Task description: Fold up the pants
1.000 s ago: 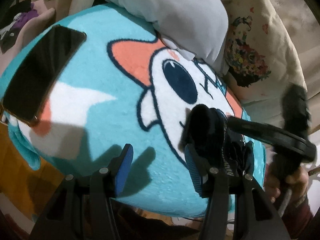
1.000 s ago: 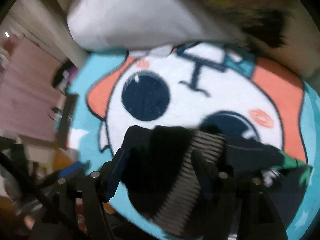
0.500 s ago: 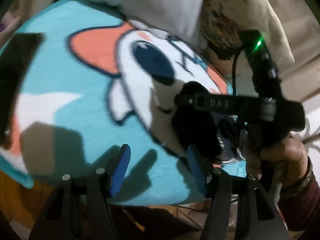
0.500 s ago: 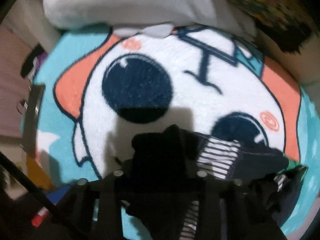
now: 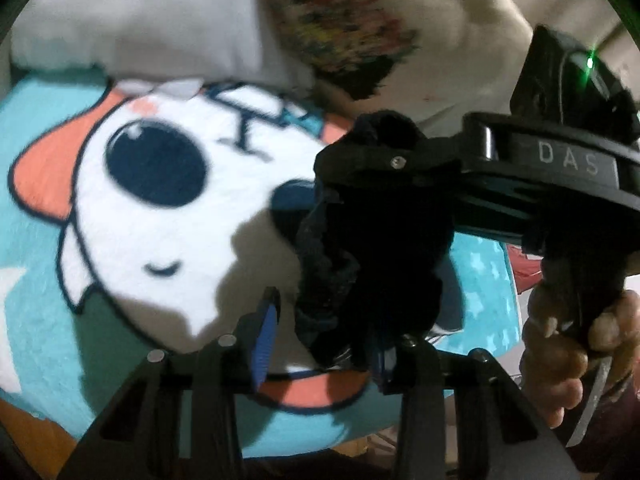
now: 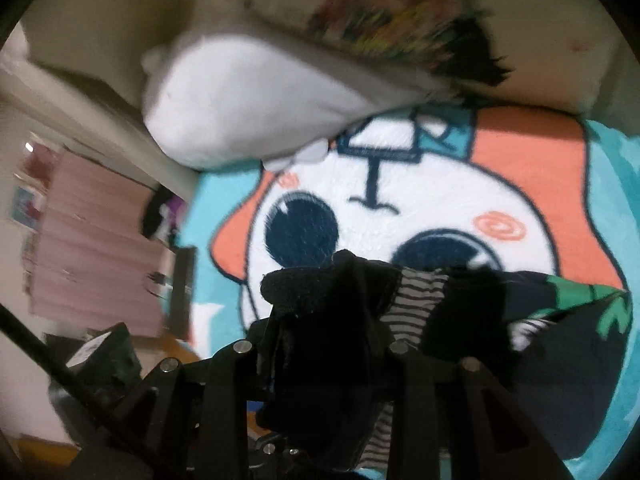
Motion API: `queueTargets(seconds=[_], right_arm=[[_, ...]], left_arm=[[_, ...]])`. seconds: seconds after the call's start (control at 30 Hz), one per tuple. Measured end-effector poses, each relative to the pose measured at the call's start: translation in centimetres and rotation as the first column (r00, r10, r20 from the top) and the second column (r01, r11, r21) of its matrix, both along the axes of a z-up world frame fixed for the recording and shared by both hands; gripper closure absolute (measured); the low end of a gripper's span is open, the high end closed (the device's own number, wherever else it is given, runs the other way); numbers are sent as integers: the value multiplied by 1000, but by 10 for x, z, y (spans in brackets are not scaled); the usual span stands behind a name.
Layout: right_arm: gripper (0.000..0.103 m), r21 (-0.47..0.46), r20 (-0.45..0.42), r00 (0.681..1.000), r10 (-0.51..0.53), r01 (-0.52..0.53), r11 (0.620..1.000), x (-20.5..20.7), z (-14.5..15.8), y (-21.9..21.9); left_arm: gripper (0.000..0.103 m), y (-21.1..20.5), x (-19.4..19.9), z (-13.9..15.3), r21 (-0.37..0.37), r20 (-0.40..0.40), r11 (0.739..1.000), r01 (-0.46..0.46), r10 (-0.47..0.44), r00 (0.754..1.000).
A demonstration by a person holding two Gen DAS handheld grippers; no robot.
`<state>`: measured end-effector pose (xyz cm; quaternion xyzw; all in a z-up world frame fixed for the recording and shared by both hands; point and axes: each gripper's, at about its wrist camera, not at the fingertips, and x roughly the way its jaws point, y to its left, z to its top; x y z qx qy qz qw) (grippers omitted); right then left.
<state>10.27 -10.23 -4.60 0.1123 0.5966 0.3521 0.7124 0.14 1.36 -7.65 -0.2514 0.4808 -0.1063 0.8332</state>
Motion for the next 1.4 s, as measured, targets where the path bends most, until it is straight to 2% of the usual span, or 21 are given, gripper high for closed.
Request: queueTargets(seconds=[0.1, 0.17, 0.33, 0.4, 0.43, 0.5, 0.57, 0.6, 0.67, 0.73, 0.8, 0.87, 0.93, 1.03, 1.13, 1.17, 1.2, 1.23, 1.27, 1.33, 1.4], right_arm=[[71, 86, 7, 999, -48, 47, 995, 5, 6, -47], [71, 102, 13, 996, -92, 90, 991, 8, 1, -83], [67, 24, -17, 974, -227, 228, 973, 18, -44, -158], [53, -20, -35, 966, -254, 254, 967, 20, -66, -176], [52, -14, -40, 962, -269, 268, 963, 20, -69, -183], [43, 25, -34, 946, -321, 322, 946, 17, -64, -200], [42, 20, 23, 927, -374, 374, 927, 14, -48, -216], [42, 13, 85, 907, -413, 414, 910, 10, -34, -224], [43, 65, 149, 887, -437, 432, 900, 5, -12, -230], [43, 172, 122, 899, -422, 399, 901, 0, 0, -231], [45, 265, 35, 930, -365, 344, 901, -1, -8, -218], [46, 287, -46, 944, -328, 327, 900, 0, -26, -207], [46, 233, -96, 941, -324, 337, 912, 1, -51, -202], [52, 78, -68, 922, -381, 386, 919, -4, -71, -213], [43, 90, -37, 903, -428, 430, 898, -10, -64, -231], [36, 106, -24, 898, -438, 438, 893, -11, -61, -237], [27, 122, -2, 894, -448, 445, 887, -12, -57, -242], [23, 131, 6, 894, -449, 444, 886, -11, -57, -244], [21, 137, 7, 896, -444, 439, 888, -10, -57, -244], [21, 150, -18, 912, -410, 408, 901, -6, -63, -241], [21, 135, -35, 928, -371, 372, 918, 0, -74, -232]], left_arm=[[65, -33, 9, 12, 16, 10, 999, 39, -39, 999], [64, -60, 17, 14, 37, -2, 996, 78, -78, 997], [64, -103, 21, 12, 62, -47, 988, 145, -142, 989], [63, -110, 22, 11, 73, -59, 986, 151, -147, 987], [62, -110, 24, 11, 77, -69, 986, 147, -142, 987], [62, -108, 24, 10, 83, -81, 987, 137, -130, 988], [61, -107, 30, 7, 81, -99, 989, 125, -117, 988], [61, -108, 32, 7, 79, -104, 989, 123, -115, 988], [61, -114, 35, 5, 85, -103, 988, 131, -122, 987], [62, -122, 40, -1, 101, -111, 983, 151, -140, 984], [62, -131, 45, -15, 124, -143, 976, 177, -159, 977], [61, -137, 46, -27, 167, -167, 966, 197, -169, 971], [61, -139, 46, -35, 202, -186, 955, 215, -179, 966], [61, -124, 42, -26, 127, -171, 971, 204, -182, 968], [61, -100, 38, -9, 86, -129, 983, 160, -149, 981], [60, -90, 40, -7, 65, -122, 988, 141, -132, 984], [53, -79, 43, -6, 40, -118, 992, 117, -112, 987], [46, -72, 46, -6, 27, -118, 995, 98, -94, 989], [43, -66, 50, -6, 5, -116, 997, 76, -75, 990], [26, -57, 62, -11, -88, -91, 993, 82, -90, 992], [25, -57, 75, -23, -120, -108, 989, 89, -102, 989]])
